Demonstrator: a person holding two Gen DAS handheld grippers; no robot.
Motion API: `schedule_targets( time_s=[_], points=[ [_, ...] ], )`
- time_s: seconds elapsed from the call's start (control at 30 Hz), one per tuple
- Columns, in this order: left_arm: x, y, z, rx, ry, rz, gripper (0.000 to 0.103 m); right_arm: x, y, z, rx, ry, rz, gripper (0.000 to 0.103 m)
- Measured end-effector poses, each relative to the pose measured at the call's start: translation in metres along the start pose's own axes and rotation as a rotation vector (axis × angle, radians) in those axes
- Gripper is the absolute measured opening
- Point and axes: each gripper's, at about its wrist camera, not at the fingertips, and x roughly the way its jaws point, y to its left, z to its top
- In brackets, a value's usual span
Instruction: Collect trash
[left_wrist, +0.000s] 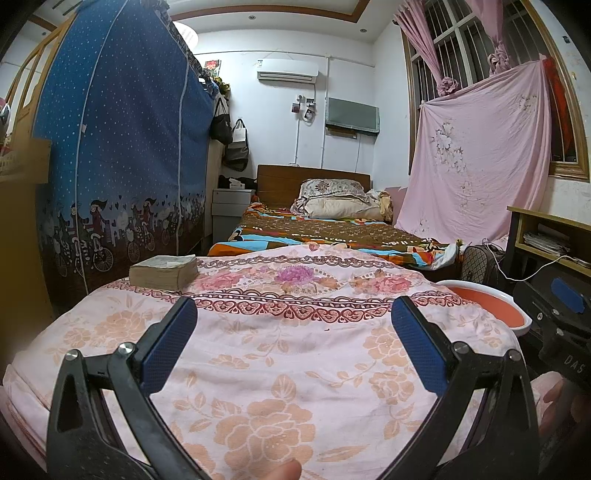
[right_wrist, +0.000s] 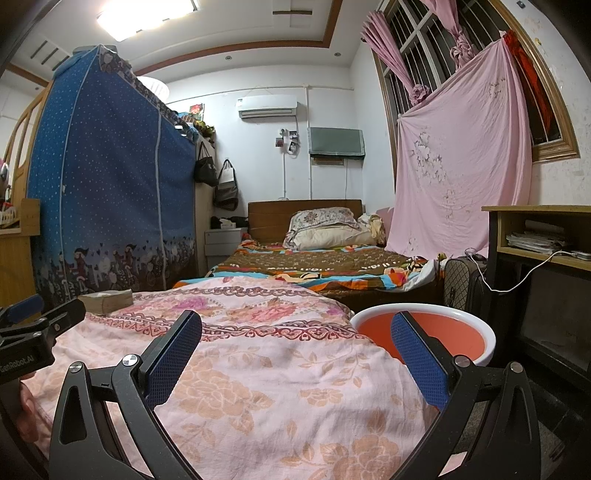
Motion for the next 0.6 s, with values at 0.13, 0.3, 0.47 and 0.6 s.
schedule_targets(
  time_s=[0.13,0.3,0.47,0.6],
  points=[
    [0.0002,0.0001,-0.0001,0.0,0.0,0.0,0.092,-0.0001,0.0001,0.0003,0.0,0.0,0.0,0.103],
    [0.0002,-0.0001,-0.0003,0.001,0.0,0.0,0.092,0.0,0.0004,0.0007,0.001,0.001,0.0,0.103],
    [-0.0008,0.0,0.0011,0.001,0.002,-0.001,0.092,-0.0002,0.0004,0.0009,0.001,0.0,0.0,0.103],
    [-0.0011,0.0004,0.0014,-0.003,0.004,-0.005,0.092,-0.0003,0.0005,0.0011,0.001,0.001,0.0,0.103]
  ],
)
